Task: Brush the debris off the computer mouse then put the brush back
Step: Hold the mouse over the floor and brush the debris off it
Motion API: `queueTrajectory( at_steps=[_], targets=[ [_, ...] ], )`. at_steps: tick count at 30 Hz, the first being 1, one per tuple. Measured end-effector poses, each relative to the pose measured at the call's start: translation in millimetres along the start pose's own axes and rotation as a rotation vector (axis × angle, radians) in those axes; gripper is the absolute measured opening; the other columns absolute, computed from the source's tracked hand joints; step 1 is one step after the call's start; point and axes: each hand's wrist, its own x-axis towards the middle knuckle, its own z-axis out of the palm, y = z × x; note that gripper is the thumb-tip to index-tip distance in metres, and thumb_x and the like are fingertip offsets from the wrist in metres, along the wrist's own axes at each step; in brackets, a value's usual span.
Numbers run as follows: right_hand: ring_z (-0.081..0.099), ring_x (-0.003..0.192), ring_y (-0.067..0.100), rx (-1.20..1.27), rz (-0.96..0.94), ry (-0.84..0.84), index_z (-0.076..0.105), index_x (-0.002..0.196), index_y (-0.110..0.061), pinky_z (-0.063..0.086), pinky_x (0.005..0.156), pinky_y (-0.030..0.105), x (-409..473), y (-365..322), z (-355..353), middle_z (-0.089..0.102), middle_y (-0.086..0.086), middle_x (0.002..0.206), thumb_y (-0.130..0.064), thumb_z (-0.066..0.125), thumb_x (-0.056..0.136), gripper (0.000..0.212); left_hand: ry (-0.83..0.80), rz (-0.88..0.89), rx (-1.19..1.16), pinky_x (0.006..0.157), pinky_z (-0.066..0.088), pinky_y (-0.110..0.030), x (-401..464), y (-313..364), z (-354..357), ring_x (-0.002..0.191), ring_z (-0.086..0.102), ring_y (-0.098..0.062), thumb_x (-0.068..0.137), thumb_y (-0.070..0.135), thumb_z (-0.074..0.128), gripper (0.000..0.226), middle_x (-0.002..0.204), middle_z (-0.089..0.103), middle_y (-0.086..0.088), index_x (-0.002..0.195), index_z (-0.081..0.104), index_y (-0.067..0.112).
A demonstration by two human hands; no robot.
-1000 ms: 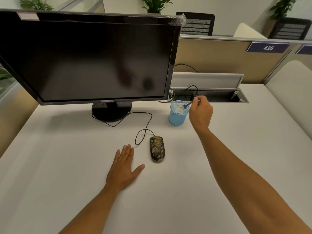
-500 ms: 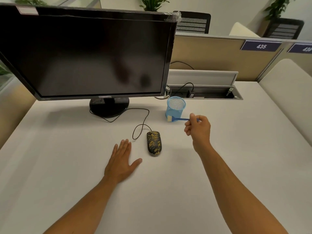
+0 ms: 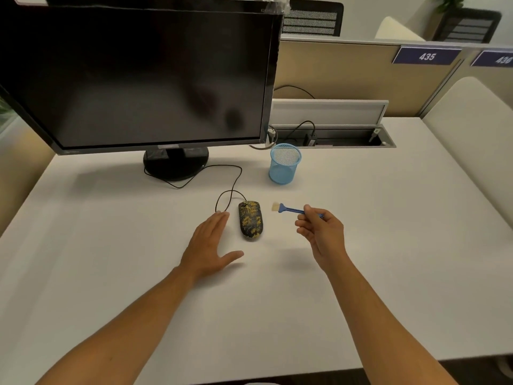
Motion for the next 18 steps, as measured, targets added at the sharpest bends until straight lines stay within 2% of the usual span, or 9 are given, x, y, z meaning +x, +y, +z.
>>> queueTrajectory(
  at_steps=[2, 4, 10, 18],
  targets=[
    [0.070, 0.065, 0.016, 0.010, 0.005, -0.011, 0.070, 0.098, -0.004, 0.058, 0.060, 0.023, -2.8, 1.5, -3.1, 0.073, 0.008, 0.073, -0.015, 0.071, 0.095, 0.012, -0.054, 0.038, 0.012, 0.119, 0.003, -0.023, 12.2, 5.1, -0.4, 0.152, 0.004, -0.011, 0.076, 0.078, 0.057, 0.113, 0.166, 0.009, 0.003, 0.159, 0.009, 0.018],
    [0.071, 0.066, 0.017, 0.020, 0.013, -0.018, 0.071, 0.099, -0.003, 0.058, 0.062, 0.023, -5.7, 3.4, -6.1, 0.073, 0.009, 0.075, -0.013, 0.072, 0.094, 0.011, -0.086, 0.032, -0.004, 0.118, 0.000, -0.021, 24.7, 9.0, -0.3, 0.152, -0.001, -0.008, 0.074, 0.073, 0.067, 0.119, 0.167, 0.002, 0.005, 0.160, 0.004, 0.019],
    [0.070, 0.062, 0.019, 0.064, 0.066, 0.027, 0.066, 0.094, -0.002, 0.057, 0.056, 0.025, -16.2, 8.7, -10.5, 0.070, 0.010, 0.070, -0.008, 0.066, 0.097, 0.006, -0.209, -0.053, -0.043, 0.119, 0.004, -0.029, 59.9, 18.6, -1.2, 0.154, -0.002, -0.016, 0.066, 0.069, 0.078, 0.132, 0.167, -0.001, 0.002, 0.158, -0.004, 0.023],
    [0.069, 0.060, 0.021, 0.033, 0.065, 0.039, 0.064, 0.096, -0.003, 0.058, 0.057, 0.027, -26.4, 9.2, -13.1, 0.071, 0.010, 0.070, -0.007, 0.060, 0.100, 0.007, -0.321, -0.114, -0.056, 0.122, 0.016, -0.042, 80.5, 26.2, 2.4, 0.153, 0.008, -0.025, 0.061, 0.064, 0.084, 0.138, 0.166, 0.006, -0.003, 0.158, -0.007, 0.027]
  ],
)
